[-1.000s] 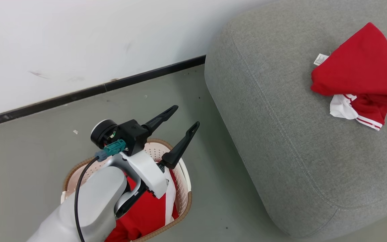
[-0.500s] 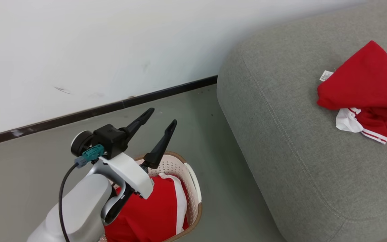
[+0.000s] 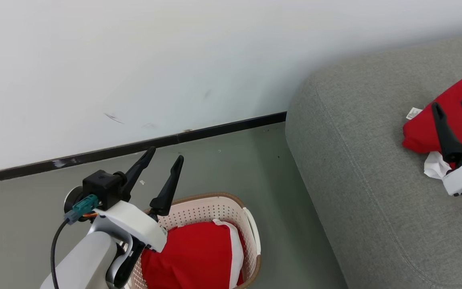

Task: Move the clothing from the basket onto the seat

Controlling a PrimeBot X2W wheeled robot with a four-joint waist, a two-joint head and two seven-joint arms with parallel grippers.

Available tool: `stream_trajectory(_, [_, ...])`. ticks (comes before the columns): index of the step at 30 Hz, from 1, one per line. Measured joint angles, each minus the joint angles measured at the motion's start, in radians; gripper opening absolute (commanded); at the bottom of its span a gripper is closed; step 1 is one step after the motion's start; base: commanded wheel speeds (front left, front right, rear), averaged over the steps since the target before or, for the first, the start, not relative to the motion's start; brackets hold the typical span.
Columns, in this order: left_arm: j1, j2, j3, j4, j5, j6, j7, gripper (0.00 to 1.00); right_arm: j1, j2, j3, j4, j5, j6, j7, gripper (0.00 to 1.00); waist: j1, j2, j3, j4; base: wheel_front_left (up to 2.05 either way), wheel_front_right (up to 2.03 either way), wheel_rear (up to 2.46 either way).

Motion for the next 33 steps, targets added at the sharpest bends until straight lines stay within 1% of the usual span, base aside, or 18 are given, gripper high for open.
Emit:
stream_trajectory(6, [0.054,0.005,0.053,-0.014,0.001,0.026,0.0,1.0,0.04,0.022,-0.016,-0.051,-0.013,0.0,0.0,1.0,0.0,0.0,-0.025,0.043,0.0,0.0,0.0])
stream_trajectory(13, [0.115,0.011,0.125,-0.041,0.004,0.056,0.0,1.0,0.122,0.052,-0.045,-0.085,-0.05,0.0,0.0,1.0,0.0,0.0,-0.049,0.093,0.0,0.0,0.0])
stream_trajectory(23, [0.213,0.007,0.205,-0.081,0.047,0.088,0.0,1.0,0.224,0.105,-0.149,-0.157,-0.112,0.0,0.0,1.0,0.0,0.0,-0.074,0.161,0.0,0.0,0.0])
stream_trajectory(28, [0.251,-0.005,0.25,-0.109,0.064,0.101,0.0,1.0,0.292,0.146,-0.182,-0.18,-0.133,0.0,0.0,1.0,0.0001,0.0,-0.083,0.19,0.0,0.0,0.0])
stream_trajectory(33, [0.29,-0.026,0.271,-0.136,0.097,0.102,0.0,1.0,0.344,0.177,-0.194,-0.2,-0.156,0.0,0.0,1.0,0.0,0.0,-0.091,0.215,0.0,0.0,0.0])
